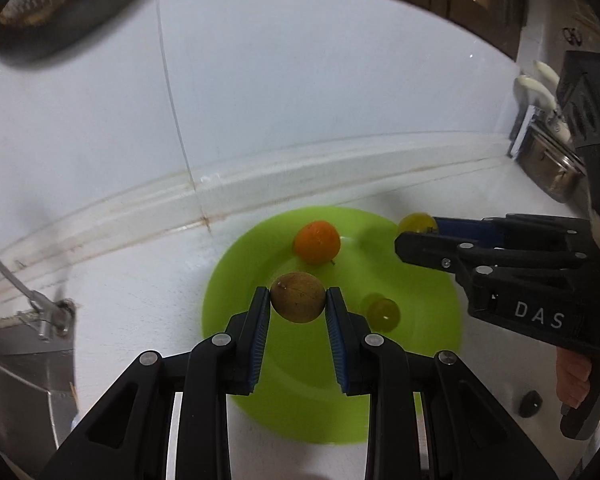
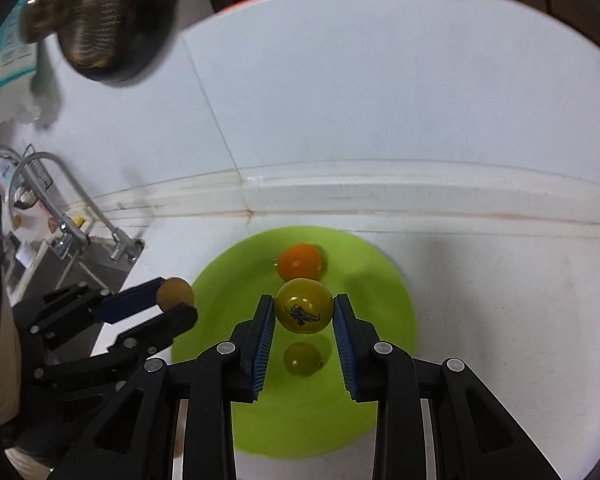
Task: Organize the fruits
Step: 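Carry both fruits over the green plate and open both tools to drop them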
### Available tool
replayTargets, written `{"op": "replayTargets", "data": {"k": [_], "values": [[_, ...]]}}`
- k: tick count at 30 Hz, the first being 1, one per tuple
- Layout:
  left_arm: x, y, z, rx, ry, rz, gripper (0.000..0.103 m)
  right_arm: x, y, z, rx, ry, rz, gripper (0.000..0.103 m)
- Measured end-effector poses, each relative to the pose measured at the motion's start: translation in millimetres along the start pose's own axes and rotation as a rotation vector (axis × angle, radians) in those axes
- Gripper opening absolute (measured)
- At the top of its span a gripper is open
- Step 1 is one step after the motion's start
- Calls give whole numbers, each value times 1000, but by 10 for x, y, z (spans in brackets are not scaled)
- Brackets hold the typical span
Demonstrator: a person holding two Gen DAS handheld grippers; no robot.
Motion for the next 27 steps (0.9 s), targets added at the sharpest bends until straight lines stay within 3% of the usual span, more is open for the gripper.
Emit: {"op": "replayTargets", "data": {"k": [11, 13, 18, 23, 27], "values": [[93, -367, 42, 67, 18, -13, 29, -100, -376, 67, 74, 4, -23, 31], [108, -354, 65, 58, 20, 0, 41, -98, -405, 70, 77, 6, -27, 31], [123, -250, 85, 33, 15, 40, 50, -124, -372, 84, 64, 1, -48, 39], [68, 0, 56, -14, -12, 88, 64, -82, -164, 57, 20, 28, -71, 39], [-29, 263, -21, -48, -24, 115, 72, -39, 86, -7, -28, 50, -86, 49]]}}
Point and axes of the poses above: each gripper's, at about its wrist camera, not at the fingertips, and y roughly against the way its jaws point, x to its left, z to its top, the point moved 3 cm from there along -y, roughly the way its jaws point, and after that the axes turned 1 degree about x, right-handed, at the moved point
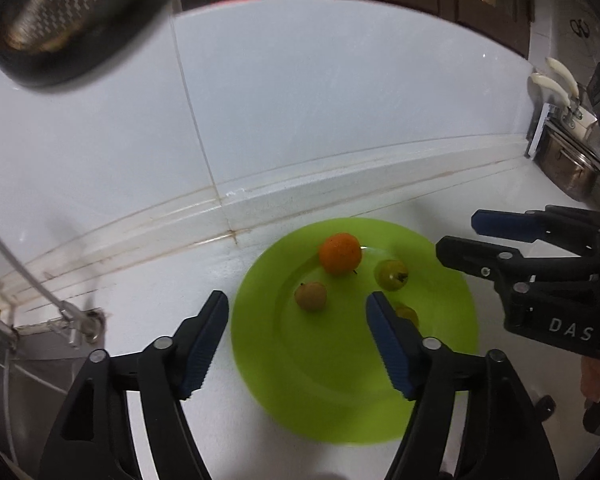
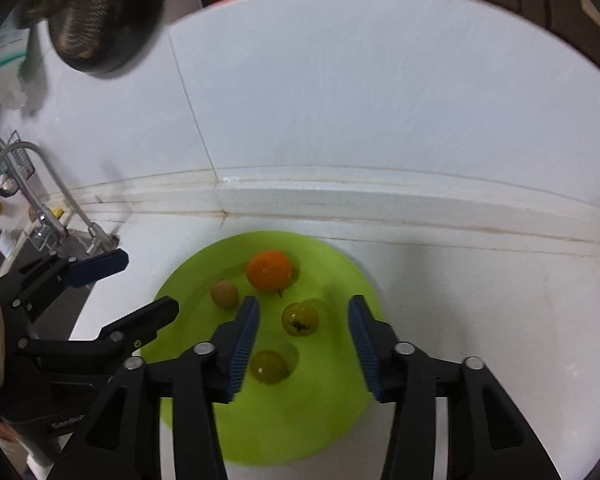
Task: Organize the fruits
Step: 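Carry both fruits over the green plate and open both tools to drop them, then lift both open tools away from the plate toward the remaining fruits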
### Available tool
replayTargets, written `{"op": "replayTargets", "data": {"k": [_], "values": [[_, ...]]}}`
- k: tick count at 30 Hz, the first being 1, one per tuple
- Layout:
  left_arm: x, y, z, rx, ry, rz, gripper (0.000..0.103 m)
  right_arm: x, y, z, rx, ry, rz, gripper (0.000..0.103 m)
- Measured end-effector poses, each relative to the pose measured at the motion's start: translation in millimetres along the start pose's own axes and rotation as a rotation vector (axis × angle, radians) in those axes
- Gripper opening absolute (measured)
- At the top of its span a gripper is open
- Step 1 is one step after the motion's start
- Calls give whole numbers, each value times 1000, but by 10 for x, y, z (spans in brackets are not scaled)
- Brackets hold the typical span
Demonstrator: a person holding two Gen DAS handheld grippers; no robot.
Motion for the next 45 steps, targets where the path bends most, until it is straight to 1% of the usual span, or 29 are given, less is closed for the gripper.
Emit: {"op": "replayTargets", "data": {"k": [3, 6, 9, 11, 14, 18, 22, 25, 30, 39, 45], "values": [[-46, 204, -53, -26, -3, 9, 77, 22, 231, -59, -38, 20, -15, 49], [-99, 440, -114, -56, 3, 14, 81, 49, 481, -121, -81, 29, -24, 55], [-160, 651, -161, -82, 3, 17, 84, 77, 735, -200, -126, 49, -43, 56], [-204, 797, -194, -104, 1, 23, 84, 95, 887, -260, -152, 59, -53, 56], [-275, 1001, -238, -141, 2, 34, 89, 131, 1092, -361, -181, 69, -51, 56], [-395, 1287, -305, -192, -3, 41, 91, 140, 1380, -518, -222, 84, -47, 56], [-512, 1484, -399, -220, -10, 45, 92, 157, 1587, -632, -249, 84, -27, 56], [-615, 1631, -492, -243, -18, 62, 93, 148, 1734, -733, -266, 85, -22, 56], [-751, 1741, -655, -251, -19, 70, 94, 118, 1898, -933, -280, 91, -18, 56], [-897, 1738, -972, -203, 29, 68, 94, 34, 2017, -1244, -274, 114, -44, 56], [-952, 1682, -1161, -174, 48, 64, 94, 2, 2001, -1397, -249, 134, -38, 56]]}}
Point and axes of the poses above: each gripper's, at about its wrist camera, not at the fingertips, and y roughly against the way its jaws point, x to its left, z to its top, the point moved 3 cm from there along -y, roughly the way its jaws point, and after that the axes turned 1 degree about x, right-handed, at the moved point
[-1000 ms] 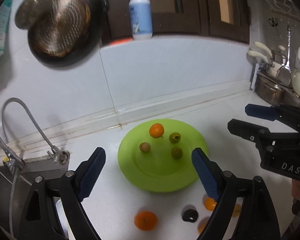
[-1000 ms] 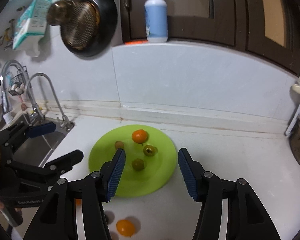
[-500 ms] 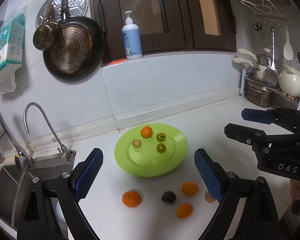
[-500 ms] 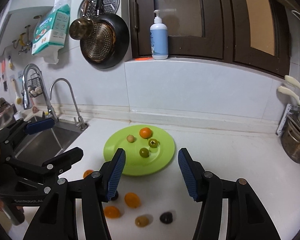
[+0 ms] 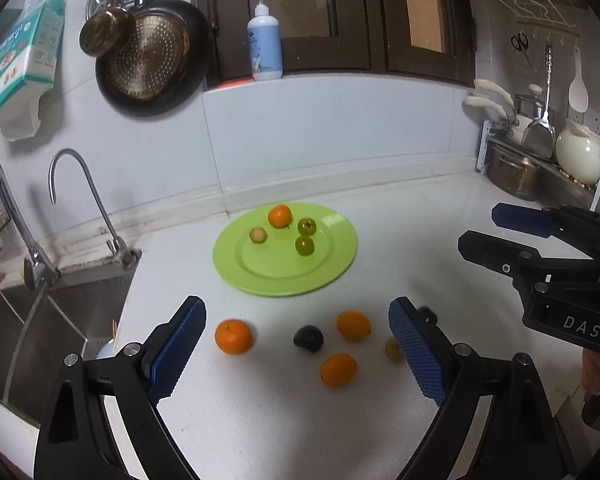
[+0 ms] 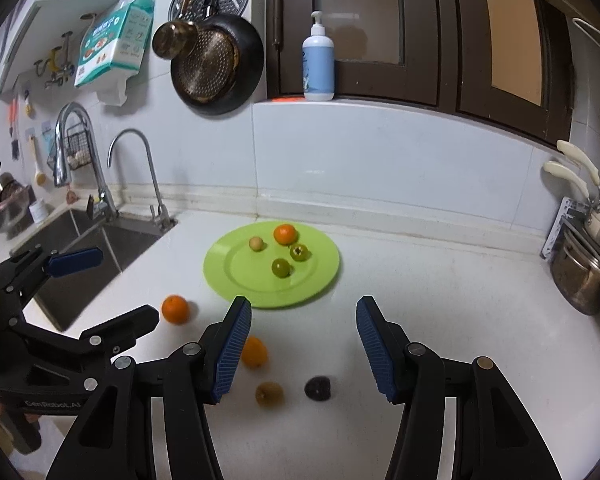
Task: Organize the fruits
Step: 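Lift both open tools away from the plate toward the remaining fruits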
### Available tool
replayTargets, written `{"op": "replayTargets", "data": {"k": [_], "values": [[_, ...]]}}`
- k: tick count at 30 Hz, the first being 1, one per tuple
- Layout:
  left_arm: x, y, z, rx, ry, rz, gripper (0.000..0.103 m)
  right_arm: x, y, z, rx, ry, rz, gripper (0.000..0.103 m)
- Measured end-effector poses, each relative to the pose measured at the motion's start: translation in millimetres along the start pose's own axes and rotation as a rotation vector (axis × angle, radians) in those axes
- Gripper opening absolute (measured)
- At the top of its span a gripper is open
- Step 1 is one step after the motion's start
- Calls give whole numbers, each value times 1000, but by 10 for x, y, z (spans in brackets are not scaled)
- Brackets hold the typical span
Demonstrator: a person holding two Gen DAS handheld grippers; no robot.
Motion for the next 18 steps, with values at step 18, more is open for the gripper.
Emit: {"op": "replayTargets", "data": {"k": [18], "values": [[-172, -254, -429, 48, -108, -34, 93, 105, -241, -517, 127, 41, 71, 56]]}}
Point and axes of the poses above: each gripper's, at about its wrist camera, not at the fingertips, and y roughly against the way its jaws point, x to its left, z to its top, the point moved 3 cm from there along -y, roughly the way its jaws point, and after that the axes turned 1 degree about x, right-handed, at the moved point
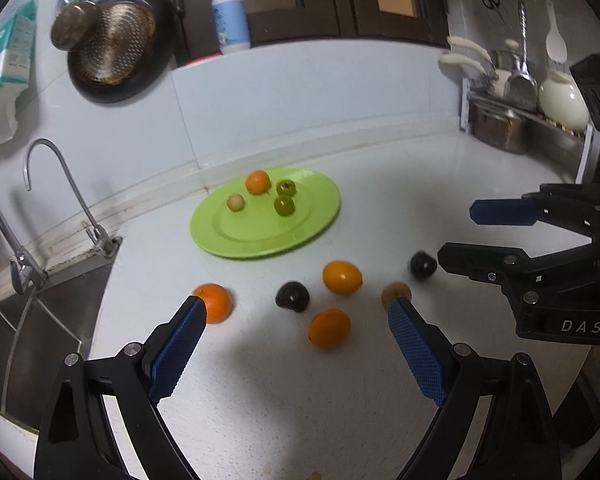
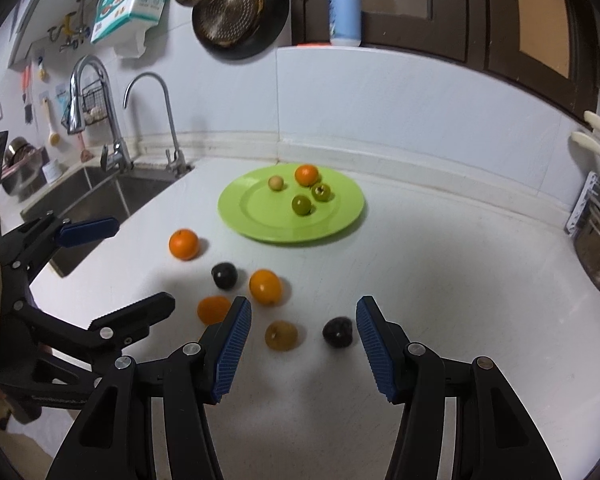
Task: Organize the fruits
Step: 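Lift both open tools away from the plate toward the remaining fruits, then grasp an orange with the left tool while the right tool grasps a brown round fruit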
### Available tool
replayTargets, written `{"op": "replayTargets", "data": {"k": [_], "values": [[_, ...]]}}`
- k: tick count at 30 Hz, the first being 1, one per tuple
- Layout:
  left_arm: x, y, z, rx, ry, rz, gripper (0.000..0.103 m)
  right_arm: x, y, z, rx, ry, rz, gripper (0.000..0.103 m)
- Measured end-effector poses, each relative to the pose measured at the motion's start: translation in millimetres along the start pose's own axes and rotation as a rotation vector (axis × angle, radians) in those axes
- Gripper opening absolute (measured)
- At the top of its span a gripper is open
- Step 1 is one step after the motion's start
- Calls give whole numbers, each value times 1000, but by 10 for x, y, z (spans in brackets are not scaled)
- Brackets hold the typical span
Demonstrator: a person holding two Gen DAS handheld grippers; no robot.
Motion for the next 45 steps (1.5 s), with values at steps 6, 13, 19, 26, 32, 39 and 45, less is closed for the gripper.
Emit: {"op": "replayTargets", "data": {"k": [6, 13, 19, 26, 32, 39, 45], "values": [[-47, -147, -81, 35, -40, -22, 87, 48, -189, -98, 57, 18, 31, 56], [-79, -373, -144, 97, -69, -67, 75, 52, -416, -158, 113, 24, 72, 50], [-96, -545, -184, 162, -57, -143, 62, 66, -572, -194, 152, 16, 105, 46], [-121, -673, -205, 198, -38, -175, 56, 47, -715, -232, 190, -5, 127, 41], [-118, -715, -206, 209, -14, -192, 47, 31, -800, -257, 213, -38, 142, 38], [-79, -778, -203, 228, 11, -215, 35, 41, -870, -261, 222, -56, 146, 32], [-67, -764, -201, 229, 32, -227, 34, 45, -884, -269, 225, -76, 142, 30]]}}
Point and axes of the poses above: each gripper's, at about its wrist camera, not at the fingertips, and y roughly against the way its jaws point, x to its left, z to its top, the point moved 3 cm from there along -y, roughly the way its jaws point, and after that the axes turned 1 degree about x, right-handed, at the moved point
